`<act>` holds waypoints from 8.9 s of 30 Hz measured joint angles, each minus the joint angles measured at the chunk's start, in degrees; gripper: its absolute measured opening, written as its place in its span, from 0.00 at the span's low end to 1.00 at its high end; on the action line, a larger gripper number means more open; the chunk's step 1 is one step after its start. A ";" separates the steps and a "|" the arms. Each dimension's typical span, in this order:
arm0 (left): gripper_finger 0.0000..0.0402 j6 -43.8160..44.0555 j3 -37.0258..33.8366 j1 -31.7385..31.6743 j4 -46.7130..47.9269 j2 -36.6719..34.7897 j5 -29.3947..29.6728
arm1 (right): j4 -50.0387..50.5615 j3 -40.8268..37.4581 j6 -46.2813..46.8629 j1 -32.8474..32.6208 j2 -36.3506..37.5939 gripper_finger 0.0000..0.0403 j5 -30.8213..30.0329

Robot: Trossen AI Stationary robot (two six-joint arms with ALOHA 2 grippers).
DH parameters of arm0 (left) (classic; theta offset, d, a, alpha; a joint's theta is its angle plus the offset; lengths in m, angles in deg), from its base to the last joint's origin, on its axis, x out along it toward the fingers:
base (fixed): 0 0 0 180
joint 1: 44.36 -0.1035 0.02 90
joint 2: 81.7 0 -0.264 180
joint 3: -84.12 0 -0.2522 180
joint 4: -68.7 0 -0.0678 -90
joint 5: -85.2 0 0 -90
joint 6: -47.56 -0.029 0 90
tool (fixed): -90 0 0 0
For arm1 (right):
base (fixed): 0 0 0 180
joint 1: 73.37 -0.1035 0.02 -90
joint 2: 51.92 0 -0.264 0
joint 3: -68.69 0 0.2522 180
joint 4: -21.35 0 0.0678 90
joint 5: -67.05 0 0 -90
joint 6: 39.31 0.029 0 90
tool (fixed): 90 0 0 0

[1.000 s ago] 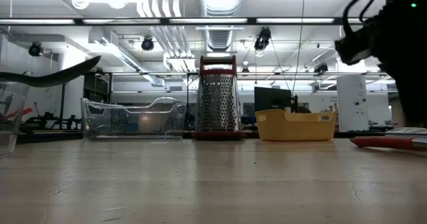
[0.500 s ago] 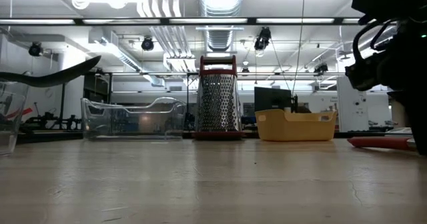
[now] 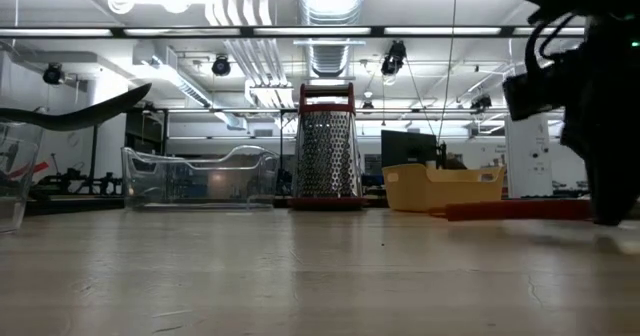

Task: Pick & Place Kitchen Items
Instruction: Put the red serving spoon into the bottom transparent bin, then put the gray serving spoon into the bottom transparent bin

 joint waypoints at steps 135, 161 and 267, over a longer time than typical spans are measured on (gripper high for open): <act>0.14 65.23 12.50 -9.92 73.51 -12.04 -49.50 | -19.26 23.39 -61.82 12.96 0.00 0.57 3.37; 0.23 68.53 8.95 -9.90 73.38 -10.71 -54.90 | -12.03 23.39 -57.19 12.92 0.00 0.66 3.48; 0.37 -12.02 11.23 -24.01 -5.97 12.34 -32.88 | -45.64 -1.13 -48.80 10.63 16.81 0.09 -7.21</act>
